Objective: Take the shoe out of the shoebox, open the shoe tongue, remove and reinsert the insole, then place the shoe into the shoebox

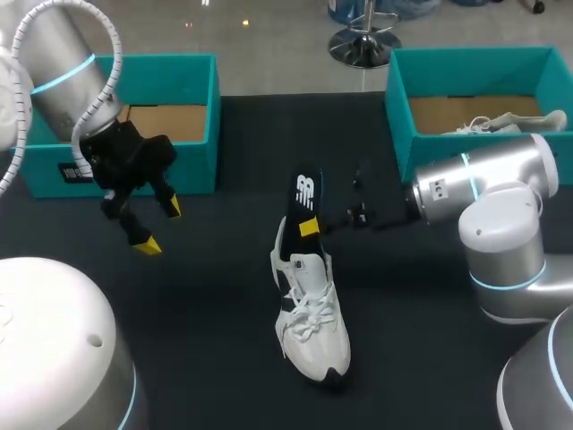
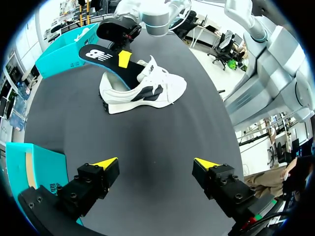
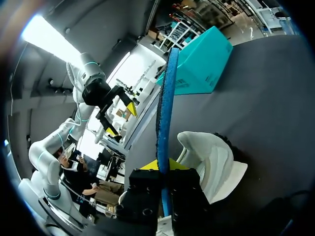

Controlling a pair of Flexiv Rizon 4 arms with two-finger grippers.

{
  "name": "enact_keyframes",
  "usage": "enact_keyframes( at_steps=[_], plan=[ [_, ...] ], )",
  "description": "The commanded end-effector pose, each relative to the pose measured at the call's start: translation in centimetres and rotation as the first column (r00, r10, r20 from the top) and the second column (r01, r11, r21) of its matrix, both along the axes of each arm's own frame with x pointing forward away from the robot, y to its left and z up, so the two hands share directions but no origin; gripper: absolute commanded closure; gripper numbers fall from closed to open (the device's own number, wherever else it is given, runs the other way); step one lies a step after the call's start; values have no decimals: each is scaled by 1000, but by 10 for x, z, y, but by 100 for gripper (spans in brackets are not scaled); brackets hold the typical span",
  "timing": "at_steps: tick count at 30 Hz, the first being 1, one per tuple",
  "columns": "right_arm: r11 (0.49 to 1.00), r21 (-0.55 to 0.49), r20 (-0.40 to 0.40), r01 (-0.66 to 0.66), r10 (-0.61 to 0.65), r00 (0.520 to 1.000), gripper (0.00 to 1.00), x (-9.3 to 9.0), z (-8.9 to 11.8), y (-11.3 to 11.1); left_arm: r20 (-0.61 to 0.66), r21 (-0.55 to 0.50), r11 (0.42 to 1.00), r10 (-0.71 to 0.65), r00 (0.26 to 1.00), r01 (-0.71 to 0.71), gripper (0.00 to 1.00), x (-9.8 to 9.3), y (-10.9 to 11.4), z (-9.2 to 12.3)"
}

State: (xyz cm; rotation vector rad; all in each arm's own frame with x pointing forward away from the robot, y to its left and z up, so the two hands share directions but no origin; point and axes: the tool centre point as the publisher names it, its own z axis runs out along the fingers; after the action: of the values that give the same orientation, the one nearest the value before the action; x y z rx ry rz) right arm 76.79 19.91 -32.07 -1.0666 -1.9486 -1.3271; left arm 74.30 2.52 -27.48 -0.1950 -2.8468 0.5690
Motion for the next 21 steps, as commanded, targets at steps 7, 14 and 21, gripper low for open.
enact_keyframes(
  at_steps=[7, 14, 21],
  plan=[
    [1000, 1, -60, -9, 9, 998, 62, -22, -17, 13, 1, 2, 1000, -1, 1000, 1, 0, 0, 0, 0],
    [1000, -13, -24, -4, 4, 1000, 15, -7, -4, 7, 1, 2, 1000, -1, 1000, 1, 0, 0, 0, 0],
    [999, -35, -7, -4, 4, 1000, 48, 8, 0, -3, 1, 2, 1000, -1, 1000, 1, 0, 0, 0, 0]
  ],
)
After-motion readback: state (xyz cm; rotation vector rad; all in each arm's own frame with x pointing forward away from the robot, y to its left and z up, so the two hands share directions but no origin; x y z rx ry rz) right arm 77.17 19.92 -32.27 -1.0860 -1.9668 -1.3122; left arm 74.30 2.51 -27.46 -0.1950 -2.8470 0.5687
